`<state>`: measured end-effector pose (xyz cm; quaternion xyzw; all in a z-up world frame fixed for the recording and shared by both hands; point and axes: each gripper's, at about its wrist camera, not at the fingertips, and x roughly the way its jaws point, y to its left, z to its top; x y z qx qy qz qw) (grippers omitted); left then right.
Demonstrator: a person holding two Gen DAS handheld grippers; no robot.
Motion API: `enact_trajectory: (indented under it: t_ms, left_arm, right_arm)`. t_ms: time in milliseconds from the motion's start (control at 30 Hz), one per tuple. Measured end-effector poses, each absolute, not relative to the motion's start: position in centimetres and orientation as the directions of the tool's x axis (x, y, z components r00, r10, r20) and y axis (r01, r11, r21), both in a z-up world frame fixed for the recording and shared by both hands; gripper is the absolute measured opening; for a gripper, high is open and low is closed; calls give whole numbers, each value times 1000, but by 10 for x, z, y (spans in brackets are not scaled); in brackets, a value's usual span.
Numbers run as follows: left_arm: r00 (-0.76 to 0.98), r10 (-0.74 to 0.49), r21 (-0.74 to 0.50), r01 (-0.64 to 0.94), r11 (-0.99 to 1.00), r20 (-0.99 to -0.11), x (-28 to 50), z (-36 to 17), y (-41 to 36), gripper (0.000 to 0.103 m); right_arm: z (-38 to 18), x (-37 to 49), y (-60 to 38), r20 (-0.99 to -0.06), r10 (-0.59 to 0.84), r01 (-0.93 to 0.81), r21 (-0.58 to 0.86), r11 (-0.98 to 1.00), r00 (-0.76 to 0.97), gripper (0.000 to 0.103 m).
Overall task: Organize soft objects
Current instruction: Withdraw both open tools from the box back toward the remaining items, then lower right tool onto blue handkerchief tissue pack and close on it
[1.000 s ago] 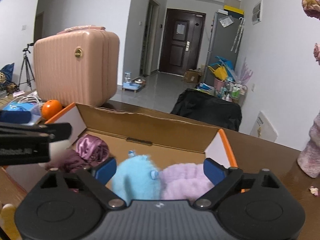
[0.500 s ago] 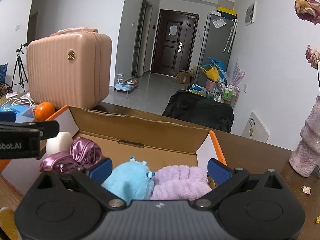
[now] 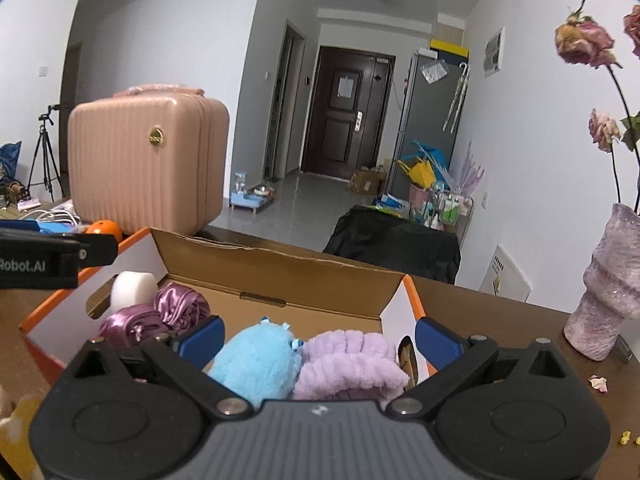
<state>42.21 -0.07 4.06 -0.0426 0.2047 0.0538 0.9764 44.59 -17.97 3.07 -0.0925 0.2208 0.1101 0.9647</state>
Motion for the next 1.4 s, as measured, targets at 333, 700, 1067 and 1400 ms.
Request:
enact_trajectory:
  t_ms: [333,700,1067,1400]
  left_arm:
    - [927,52,-64,-81,995,-371,384,39,11,103]
    - [929,36,-17,-46,999,-368,344,31,12,103]
    - [929,37,1,-40,999,-368,297,22,18,103]
    - [923,46,-28,-62,998,-382,263,16,29,103]
  right_arm:
    - [28,397,-183,-377,247,-308,-113,945,893,102]
    - [18,351,-185,-353,281,-343,-125,931,892,102]
    - [13,306,-186,-328,289,-347,-136,928,899,102]
    - [6,274,-181,-341,300,-360,-128,924,891,102]
